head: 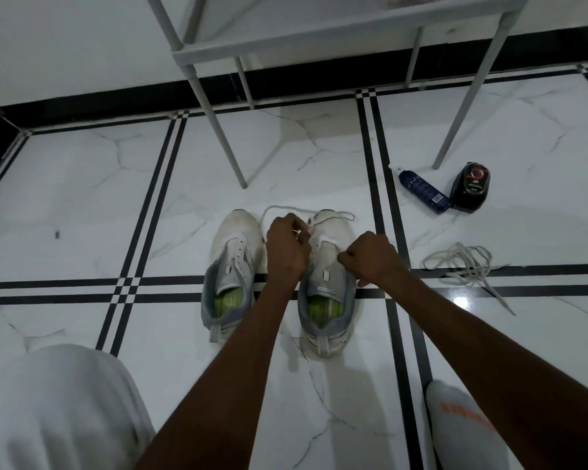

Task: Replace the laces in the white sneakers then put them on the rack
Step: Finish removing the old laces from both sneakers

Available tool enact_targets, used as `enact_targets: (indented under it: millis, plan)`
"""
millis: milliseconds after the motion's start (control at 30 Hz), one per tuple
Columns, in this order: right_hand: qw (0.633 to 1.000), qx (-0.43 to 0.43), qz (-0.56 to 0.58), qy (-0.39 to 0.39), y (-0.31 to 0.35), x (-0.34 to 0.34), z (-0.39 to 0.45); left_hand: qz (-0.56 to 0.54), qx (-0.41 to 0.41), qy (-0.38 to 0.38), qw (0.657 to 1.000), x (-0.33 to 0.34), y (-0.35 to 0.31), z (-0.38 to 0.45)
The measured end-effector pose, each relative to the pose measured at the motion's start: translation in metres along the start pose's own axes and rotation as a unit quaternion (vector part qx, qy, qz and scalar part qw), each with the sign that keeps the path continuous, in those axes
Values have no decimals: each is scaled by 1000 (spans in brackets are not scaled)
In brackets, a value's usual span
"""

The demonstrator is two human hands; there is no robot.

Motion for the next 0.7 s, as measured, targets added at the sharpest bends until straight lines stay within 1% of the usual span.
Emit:
enact_targets:
  millis: [100,167,233,333,400,467,567,600,700]
  plan:
    - [1000,7,-4,4,-2,-2,0,-6,-5,-2,1000,-3,14,13]
    - [1000,5,-18,5,-1,-1,0,-2,-22,18,1000,-1,21,23]
    - [1000,0,-25,8,0,-1,0,30,-35,68,997,11,27,34]
    - [999,2,-41,15,1,-3,0,95,-69,163,980,35,29,40]
    - [998,2,-53,18,3,-4,2,97,-74,163,979,37,27,42]
    - [998,5,-58,24,3,-3,5,99,-72,135,983,31,25,45]
    - [998,-4,-54,36,-1,-4,10,132,-51,112,984,18,14,49]
    - [999,-13,-43,27,-3,-8,13,131,-40,115,984,13,6,52]
    - [995,-69,48,-53,6,-42,12,112,30,169,979,-7,-40,60]
Point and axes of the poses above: each hand's wrist, its own z-axis towards the middle knuckle, its own x-axis out of the palm, y = z × x, the point moved 9 cm from there along z, towards the middle knuckle, and after that the axes turned 8 degrees about y, right-handed, at the moved point
